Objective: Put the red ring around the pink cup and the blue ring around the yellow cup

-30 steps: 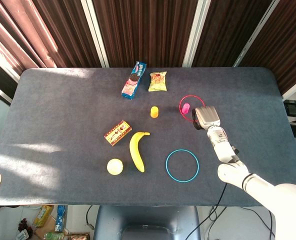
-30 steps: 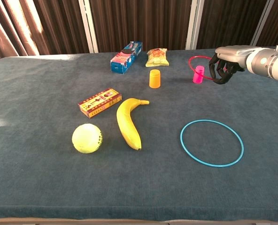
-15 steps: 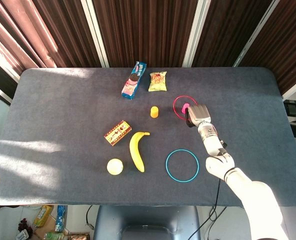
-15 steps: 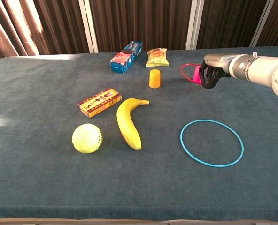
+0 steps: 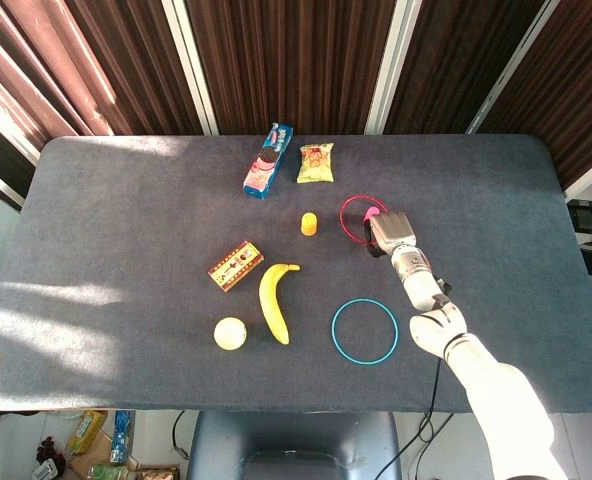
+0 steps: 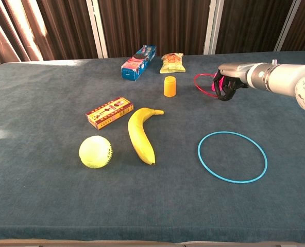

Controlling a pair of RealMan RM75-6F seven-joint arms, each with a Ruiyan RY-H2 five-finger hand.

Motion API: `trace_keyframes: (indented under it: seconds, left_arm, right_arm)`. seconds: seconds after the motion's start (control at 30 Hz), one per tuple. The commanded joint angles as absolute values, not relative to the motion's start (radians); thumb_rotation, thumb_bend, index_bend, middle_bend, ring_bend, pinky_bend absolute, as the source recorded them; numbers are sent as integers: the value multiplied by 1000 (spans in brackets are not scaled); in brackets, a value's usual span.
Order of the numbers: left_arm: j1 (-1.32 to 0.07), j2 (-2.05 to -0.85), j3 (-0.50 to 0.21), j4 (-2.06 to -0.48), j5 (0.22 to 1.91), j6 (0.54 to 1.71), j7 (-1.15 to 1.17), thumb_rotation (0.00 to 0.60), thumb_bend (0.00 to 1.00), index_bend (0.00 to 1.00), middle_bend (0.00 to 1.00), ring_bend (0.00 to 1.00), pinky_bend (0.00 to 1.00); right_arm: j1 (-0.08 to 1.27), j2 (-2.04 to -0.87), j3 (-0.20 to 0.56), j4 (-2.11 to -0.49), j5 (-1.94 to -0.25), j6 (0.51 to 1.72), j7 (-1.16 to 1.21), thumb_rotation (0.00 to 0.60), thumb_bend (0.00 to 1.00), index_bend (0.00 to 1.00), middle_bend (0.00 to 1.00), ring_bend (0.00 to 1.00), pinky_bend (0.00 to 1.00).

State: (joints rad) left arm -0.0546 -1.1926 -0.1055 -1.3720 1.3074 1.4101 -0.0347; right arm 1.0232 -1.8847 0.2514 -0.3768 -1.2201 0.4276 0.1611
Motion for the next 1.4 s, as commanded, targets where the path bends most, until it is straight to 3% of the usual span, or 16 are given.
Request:
trace_keyframes:
  seconds: [0.03,0.27,0.4,0.57,0.8,1.1,1.4]
  left_arm:
    - [-55,-1193,-105,-1371,1308,1410,-35,600,429,139,0,0,146]
    - [-60,-1196,-103,-1371,1315,1405,-30,600,431,140,0,0,146]
    - [-60,-1196,-103,-1376,1318,1409,-24,600,431,140,0,0,146]
    - [-58,-1195,-102,-1381,1319,1414,-17,600,433,141,0,0,146]
    - [-57,-1197,-106,-1383,1313,1416,-18,600,434,142,0,0,147]
    - [-54,-1198,-104,-1381,1323,1426,-28,600,436,146,0,0,146]
    - [-50,-1198,-101,-1374,1336,1435,-49,600,435,151,0,0,147]
  right_arm:
    - [1014,-1855,237,-414,-1239,441,154,600,451,650,860,1000,958]
    - [969,-1753,225,-580,-1245,499,99,600,384,585,860,1000,958]
    - [922,-1656,219,-773,-1243,557,63,600,358,559,860,1000,958]
    - [840,-1479,172,-1112,-1294,649,43,600,358,616,860,1000,956]
    - [750,-1310,82,-1404,-1413,772,31,600,358,649,860,1000,954]
    - [654,-1211,-33,-1564,-1453,827,-43,600,359,669,862,1000,955]
    - [606,-1224,-82,-1590,-1450,836,-86,600,358,610,862,1000,956]
